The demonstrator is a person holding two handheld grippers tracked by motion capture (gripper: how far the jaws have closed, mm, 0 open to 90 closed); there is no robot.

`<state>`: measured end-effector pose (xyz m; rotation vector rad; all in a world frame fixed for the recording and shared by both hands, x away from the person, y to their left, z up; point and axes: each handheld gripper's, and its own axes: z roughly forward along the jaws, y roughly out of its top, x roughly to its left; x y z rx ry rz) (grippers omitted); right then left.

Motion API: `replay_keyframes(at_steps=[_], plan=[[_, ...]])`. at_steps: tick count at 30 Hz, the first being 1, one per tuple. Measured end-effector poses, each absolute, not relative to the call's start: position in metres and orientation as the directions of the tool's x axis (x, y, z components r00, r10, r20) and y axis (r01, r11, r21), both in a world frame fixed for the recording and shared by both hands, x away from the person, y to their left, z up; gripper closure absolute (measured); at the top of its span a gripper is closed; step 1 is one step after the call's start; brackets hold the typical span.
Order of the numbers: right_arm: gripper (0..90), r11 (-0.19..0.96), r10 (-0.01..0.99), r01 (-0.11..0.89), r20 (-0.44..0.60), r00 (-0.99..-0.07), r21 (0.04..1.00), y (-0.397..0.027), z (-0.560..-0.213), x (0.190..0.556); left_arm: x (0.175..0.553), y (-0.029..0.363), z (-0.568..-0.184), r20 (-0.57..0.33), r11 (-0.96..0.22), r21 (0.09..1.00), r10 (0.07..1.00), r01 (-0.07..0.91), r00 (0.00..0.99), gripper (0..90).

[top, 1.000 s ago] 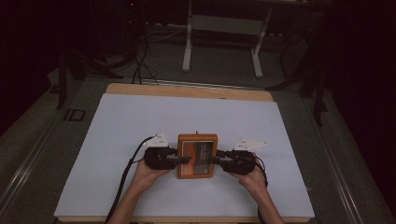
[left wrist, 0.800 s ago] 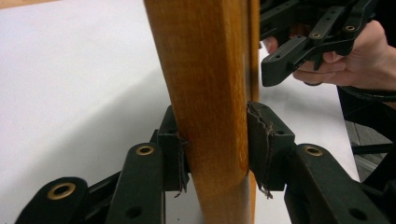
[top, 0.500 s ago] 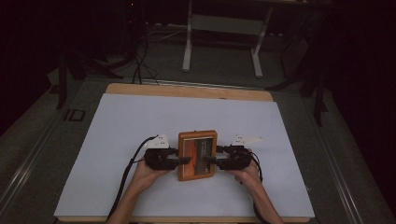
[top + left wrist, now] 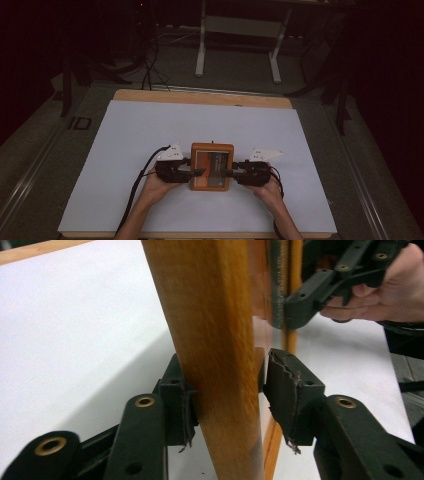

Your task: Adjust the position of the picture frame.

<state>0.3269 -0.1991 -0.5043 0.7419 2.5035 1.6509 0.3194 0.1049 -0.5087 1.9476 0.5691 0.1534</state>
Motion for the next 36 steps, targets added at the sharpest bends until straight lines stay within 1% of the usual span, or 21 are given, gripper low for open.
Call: replay_keyframes(at_steps=[4, 9, 11, 16, 17, 19, 20, 21, 24, 29, 32, 33, 34, 35, 36], plan=[[63.2, 0.315, 0.431, 0.383, 0.228, -0.873, 0.868, -0.201, -0.505, 0.329, 0.319, 0.108, -0.514, -0.170, -0.328, 0.877, 0.474, 0.352, 0.864, 54.5], [62.5, 0.316, 0.441, 0.399, 0.239, -0.865, 0.861, -0.200, -0.505, 0.331, 0.319, 0.109, -0.514, -0.181, -0.324, 0.872, 0.485, 0.368, 0.856, 57.2], [61.2, 0.324, 0.457, 0.408, 0.237, -0.858, 0.853, -0.199, -0.503, 0.333, 0.320, 0.109, -0.515, -0.208, -0.317, 0.857, 0.510, 0.407, 0.835, 57.2], [59.6, 0.320, 0.489, 0.443, 0.255, -0.834, 0.837, -0.197, -0.503, 0.337, 0.321, 0.105, -0.514, -0.200, -0.320, 0.845, 0.555, 0.429, 0.808, 54.0], [58.5, 0.310, 0.512, 0.473, 0.274, -0.814, 0.825, -0.197, -0.504, 0.340, 0.322, 0.104, -0.515, -0.183, -0.330, 0.838, 0.583, 0.436, 0.792, 53.0], [56.7, 0.304, 0.549, 0.498, 0.278, -0.788, 0.812, -0.196, -0.506, 0.343, 0.322, 0.103, -0.516, -0.156, -0.344, 0.827, 0.619, 0.444, 0.770, 51.2], [55.8, 0.307, 0.572, 0.512, 0.274, -0.773, 0.803, -0.195, -0.507, 0.345, 0.322, 0.103, -0.516, -0.156, -0.344, 0.827, 0.619, 0.444, 0.770, 51.0], [56.0, 0.312, 0.592, 0.523, 0.269, -0.760, 0.793, -0.195, -0.509, 0.347, 0.326, 0.104, -0.520, -0.179, -0.347, 0.804, 0.633, 0.483, 0.753, 49.1], [52.6, 0.310, 0.603, 0.559, 0.295, -0.741, 0.769, -0.192, -0.516, 0.352, 0.333, 0.108, -0.526, -0.256, -0.301, 0.792, 0.626, 0.531, 0.736, 48.1], [51.7, 0.289, 0.615, 0.603, 0.339, -0.712, 0.743, -0.190, -0.519, 0.357, 0.337, 0.108, -0.529, -0.297, -0.282, 0.772, 0.634, 0.570, 0.714, 47.5], [49.3, 0.290, 0.618, 0.614, 0.346, -0.706, 0.734, -0.189, -0.521, 0.357, 0.339, 0.106, -0.532, -0.317, -0.271, 0.760, 0.639, 0.590, 0.701, 44.8], [46.4, 0.304, 0.621, 0.625, 0.349, -0.702, 0.719, -0.187, -0.525, 0.358, 0.343, 0.107, -0.535, -0.353, -0.255, 0.746, 0.632, 0.615, 0.690, 44.6], [45.8, 0.302, 0.621, 0.629, 0.353, -0.700, 0.717, -0.187, -0.527, 0.358, 0.343, 0.107, -0.535, -0.353, -0.255, 0.746, 0.632, 0.615, 0.690, 44.6], [45.5, 0.296, 0.623, 0.639, 0.364, -0.692, 0.710, -0.187, -0.528, 0.359, 0.346, 0.109, -0.539, -0.387, -0.236, 0.736, 0.622, 0.634, 0.681, 44.6], [45.5, 0.296, 0.623, 0.639, 0.364, -0.692, 0.710, -0.187, -0.528, 0.359, 0.346, 0.109, -0.539, -0.387, -0.236, 0.736, 0.622, 0.634, 0.681, 44.7]])
